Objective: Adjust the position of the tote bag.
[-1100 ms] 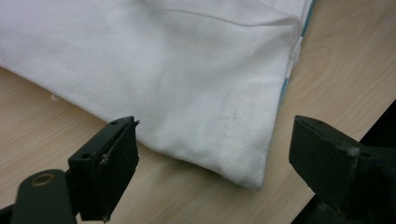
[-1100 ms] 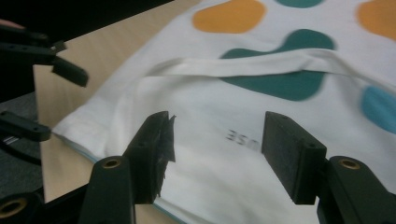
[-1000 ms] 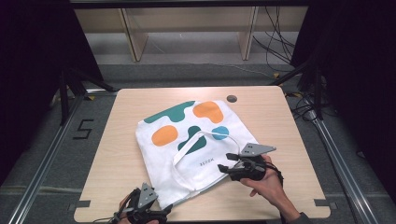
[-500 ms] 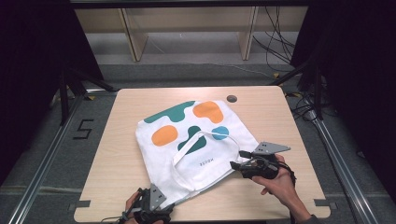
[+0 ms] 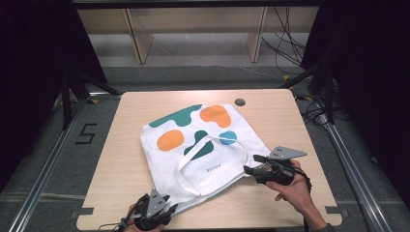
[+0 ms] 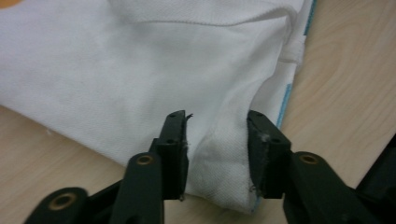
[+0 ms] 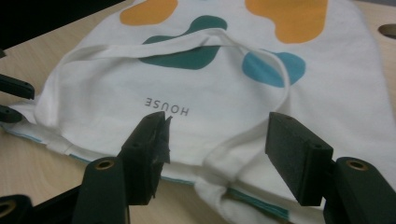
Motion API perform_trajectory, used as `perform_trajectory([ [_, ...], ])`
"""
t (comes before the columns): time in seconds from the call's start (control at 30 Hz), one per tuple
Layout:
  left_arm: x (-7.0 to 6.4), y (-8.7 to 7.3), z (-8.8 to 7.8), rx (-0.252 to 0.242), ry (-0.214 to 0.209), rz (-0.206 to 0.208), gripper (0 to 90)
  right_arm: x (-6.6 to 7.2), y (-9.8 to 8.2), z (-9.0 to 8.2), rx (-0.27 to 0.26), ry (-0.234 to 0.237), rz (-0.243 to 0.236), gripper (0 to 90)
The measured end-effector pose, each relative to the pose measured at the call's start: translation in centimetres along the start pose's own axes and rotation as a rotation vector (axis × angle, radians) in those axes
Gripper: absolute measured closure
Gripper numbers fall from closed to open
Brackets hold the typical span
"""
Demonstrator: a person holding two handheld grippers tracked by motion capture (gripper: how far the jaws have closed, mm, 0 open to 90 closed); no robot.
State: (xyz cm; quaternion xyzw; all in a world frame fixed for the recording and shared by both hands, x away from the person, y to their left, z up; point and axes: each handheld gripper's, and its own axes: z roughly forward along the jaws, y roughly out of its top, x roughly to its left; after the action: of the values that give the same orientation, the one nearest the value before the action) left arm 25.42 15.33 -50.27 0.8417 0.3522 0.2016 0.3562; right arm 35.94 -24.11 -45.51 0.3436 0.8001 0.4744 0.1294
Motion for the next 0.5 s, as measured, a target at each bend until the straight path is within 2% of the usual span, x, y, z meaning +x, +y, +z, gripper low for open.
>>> perform_trajectory([
  [0.03, 0.2, 0.0, -0.1, -0.01, 0.011, -0.004, 63.0, 0.0, 0.0, 0.0, 0.0, 0.0, 0.0, 39.7],
  [0.07, 0.5, 0.0, -0.4, 0.014, 0.024, 0.039, 66.7, -0.2, 0.0, -0.1, -0.003, -0.005, -0.001, 39.7],
  [0.13, 0.7, -0.2, -0.4, 0.02, 0.034, 0.048, 69.7, -0.5, -0.1, -0.6, -0.006, -0.059, 0.006, 39.8],
  [0.17, 0.7, -0.3, -0.2, 0.026, 0.035, 0.045, 70.3, -1.0, -0.1, -0.8, 0.0, -0.06, -0.01, 39.9],
  [0.2, 0.7, -0.3, 0.0, 0.034, 0.032, 0.046, 68.3, -1.5, -0.2, -1.2, -0.004, -0.062, 0.013, 40.0],
  [0.23, 0.6, -0.3, 0.2, 0.073, 0.029, 0.055, 66.0, -1.8, -0.3, -1.4, -0.003, -0.061, 0.022, 40.0],
  [0.27, 0.4, -0.3, 0.7, 0.08, 0.044, 0.059, 66.0, -1.8, -0.3, -1.4, -0.003, -0.061, 0.022, 40.0],
  [0.3, 0.2, -0.2, 0.9, 0.083, 0.06, 0.079, 64.6, -1.9, -0.3, -1.6, -0.002, -0.055, 0.051, 40.1],
  [0.33, 0.3, 0.1, 1.0, 0.076, 0.064, 0.125, 63.8, -2.2, -0.5, -1.7, -0.008, -0.088, 0.035, 40.0],
  [0.37, 0.0, 0.1, 0.9, 0.09, 0.081, 0.087, 60.6, -2.4, -0.6, -1.8, -0.002, -0.095, 0.042, 40.1],
  [0.4, 0.5, 0.2, 0.9, 0.075, 0.073, 0.104, 55.4, -2.6, -0.7, -1.9, 0.011, -0.1, 0.04, 40.2],
  [0.43, 0.6, 0.2, 1.0, 0.076, 0.065, 0.066, 49.7, -3.0, -0.9, -1.9, 0.019, -0.107, 0.018, 40.2],
  [0.47, 0.8, 0.1, 1.1, 0.069, 0.062, 0.071, 48.2, -3.1, -1.1, -1.9, 0.03, -0.107, 0.02, 40.2],
  [0.5, 0.9, 0.2, 1.2, 0.067, 0.055, 0.077, 50.2, -3.1, -1.3, -2.0, 0.051, -0.128, 0.032, 40.3],
])
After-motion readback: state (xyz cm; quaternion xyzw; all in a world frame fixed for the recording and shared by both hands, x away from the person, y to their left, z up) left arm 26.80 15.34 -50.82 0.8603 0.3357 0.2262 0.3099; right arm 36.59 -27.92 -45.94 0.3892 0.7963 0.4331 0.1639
